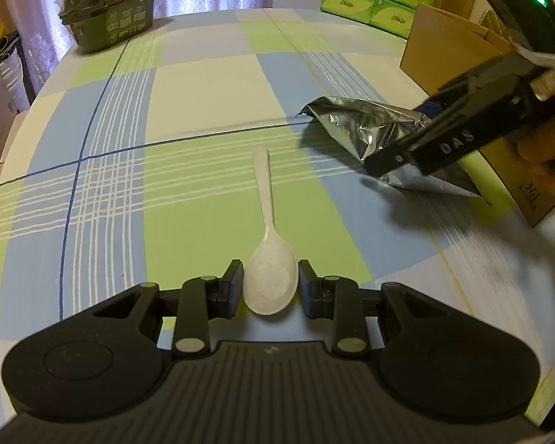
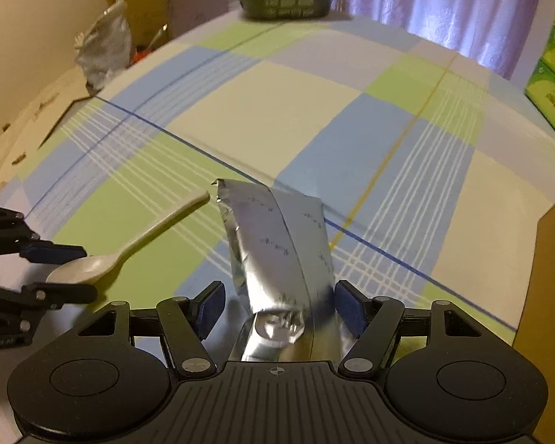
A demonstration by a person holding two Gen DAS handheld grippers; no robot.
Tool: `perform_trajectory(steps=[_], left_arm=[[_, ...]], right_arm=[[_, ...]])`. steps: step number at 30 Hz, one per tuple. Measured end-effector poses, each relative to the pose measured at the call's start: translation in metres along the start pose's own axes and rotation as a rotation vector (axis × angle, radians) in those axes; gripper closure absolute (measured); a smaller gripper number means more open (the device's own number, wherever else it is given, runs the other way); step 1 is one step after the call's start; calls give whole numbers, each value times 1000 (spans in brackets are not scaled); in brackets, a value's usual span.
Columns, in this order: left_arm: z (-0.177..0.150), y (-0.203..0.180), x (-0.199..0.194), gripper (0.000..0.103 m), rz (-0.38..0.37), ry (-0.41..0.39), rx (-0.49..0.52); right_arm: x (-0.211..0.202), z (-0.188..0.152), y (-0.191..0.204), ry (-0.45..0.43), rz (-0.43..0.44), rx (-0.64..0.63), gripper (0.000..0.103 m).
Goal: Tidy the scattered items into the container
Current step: 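Carry the spoon in the left tool while the right tool carries the foil bag toward the box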
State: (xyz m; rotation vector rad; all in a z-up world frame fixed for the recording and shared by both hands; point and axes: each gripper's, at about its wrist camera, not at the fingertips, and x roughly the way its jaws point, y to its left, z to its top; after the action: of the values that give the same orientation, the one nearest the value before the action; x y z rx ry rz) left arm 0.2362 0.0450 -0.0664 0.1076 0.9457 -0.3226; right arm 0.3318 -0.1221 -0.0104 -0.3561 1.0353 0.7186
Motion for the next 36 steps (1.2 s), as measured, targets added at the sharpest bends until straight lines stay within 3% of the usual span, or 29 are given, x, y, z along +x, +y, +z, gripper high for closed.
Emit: perform_trajectory(steps=[7, 11, 16, 20, 23, 27, 28, 29, 36], left_arm=[[3, 1, 5, 77, -7, 19, 7], [8, 1, 7, 76, -4, 34, -5], [10, 3, 8, 75, -6, 42, -32], [12, 7, 9, 54, -26, 50, -83], [13, 5, 10, 54, -14, 53, -70], [14, 0, 12, 60, 10, 59, -39], [14, -1, 12, 72, 25, 61, -23], [14, -1, 12, 77, 36, 61, -15], [4, 0, 2, 77, 34, 48, -34]], right_arm=[[15, 2, 5, 72, -26, -27, 32], [14, 1, 3, 68, -34, -14, 45], [13, 0, 4, 60, -39, -12, 48], [13, 0, 4, 57, -37, -7, 49], [12, -1, 5, 55, -40, -8, 49], [12, -2, 5, 54, -41, -9, 49], [12, -2, 5, 53, -40, -7, 49], [12, -2, 5, 52, -40, -5, 49], [4, -6, 7, 31, -30, 17, 53]])
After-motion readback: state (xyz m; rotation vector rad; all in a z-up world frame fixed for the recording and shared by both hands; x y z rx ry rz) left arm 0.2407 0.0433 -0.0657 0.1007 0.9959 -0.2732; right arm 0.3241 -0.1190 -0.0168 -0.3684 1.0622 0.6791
